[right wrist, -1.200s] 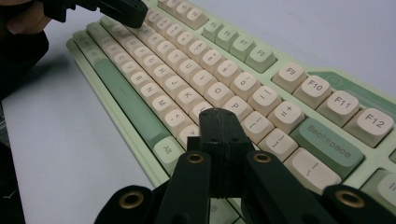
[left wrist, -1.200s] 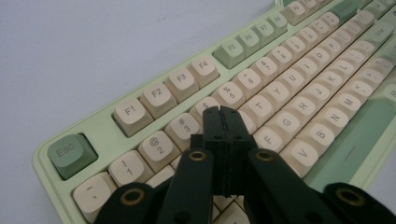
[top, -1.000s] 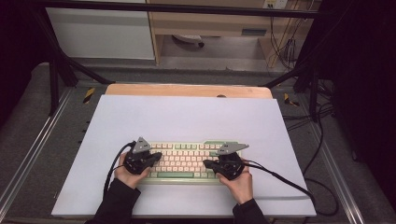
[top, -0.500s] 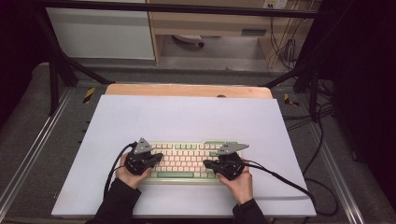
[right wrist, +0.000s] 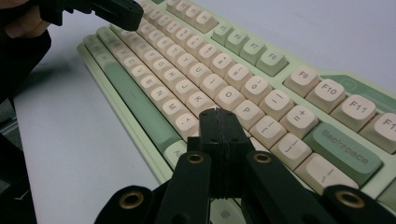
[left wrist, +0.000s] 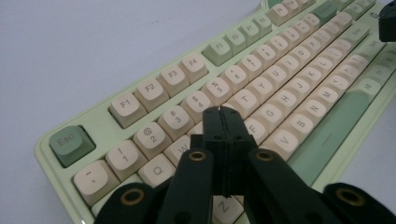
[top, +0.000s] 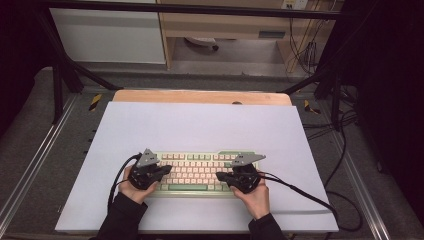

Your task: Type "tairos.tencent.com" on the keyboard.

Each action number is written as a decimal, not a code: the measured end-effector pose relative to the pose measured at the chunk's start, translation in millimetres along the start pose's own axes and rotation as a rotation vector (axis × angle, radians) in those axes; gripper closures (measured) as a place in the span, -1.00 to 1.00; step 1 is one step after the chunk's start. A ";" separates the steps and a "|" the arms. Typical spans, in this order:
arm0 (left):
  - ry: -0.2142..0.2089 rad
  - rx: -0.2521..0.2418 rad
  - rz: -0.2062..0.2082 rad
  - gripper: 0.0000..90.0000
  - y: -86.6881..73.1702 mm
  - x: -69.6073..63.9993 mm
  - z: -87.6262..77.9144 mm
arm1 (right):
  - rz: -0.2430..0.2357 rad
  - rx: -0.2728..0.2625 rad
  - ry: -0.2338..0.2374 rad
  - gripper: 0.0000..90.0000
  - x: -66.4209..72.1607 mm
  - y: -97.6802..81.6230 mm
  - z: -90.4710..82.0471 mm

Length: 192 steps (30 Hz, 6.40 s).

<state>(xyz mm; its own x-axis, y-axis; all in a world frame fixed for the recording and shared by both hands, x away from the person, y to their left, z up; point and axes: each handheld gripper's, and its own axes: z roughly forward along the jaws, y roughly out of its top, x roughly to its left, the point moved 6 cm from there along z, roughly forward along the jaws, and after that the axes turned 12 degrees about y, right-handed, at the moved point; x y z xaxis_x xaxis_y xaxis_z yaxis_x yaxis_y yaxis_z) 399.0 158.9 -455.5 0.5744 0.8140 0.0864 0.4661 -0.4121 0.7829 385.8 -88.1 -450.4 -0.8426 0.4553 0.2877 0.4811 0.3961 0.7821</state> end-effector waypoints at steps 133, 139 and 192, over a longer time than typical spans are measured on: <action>-0.059 0.028 0.053 1.00 -10.7 -29.1 2.3 | -0.015 0.028 -0.006 1.00 3.3 2.5 8.7; -0.057 0.037 0.063 1.00 -12.8 -30.2 4.2 | -0.013 0.029 -0.006 1.00 3.5 2.1 9.2; 0.042 0.007 -0.009 1.00 -0.7 -3.4 18.0 | -0.012 0.033 0.000 1.00 3.5 1.5 10.5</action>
<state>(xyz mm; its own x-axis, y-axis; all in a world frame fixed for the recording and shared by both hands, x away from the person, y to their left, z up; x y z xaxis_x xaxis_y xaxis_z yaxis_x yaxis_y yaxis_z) 408.8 149.0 -467.4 0.5418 0.8338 0.1054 0.4756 -0.4076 0.7795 386.1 -77.5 -454.0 -0.8483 0.4502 0.2788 0.4788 0.4272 0.7670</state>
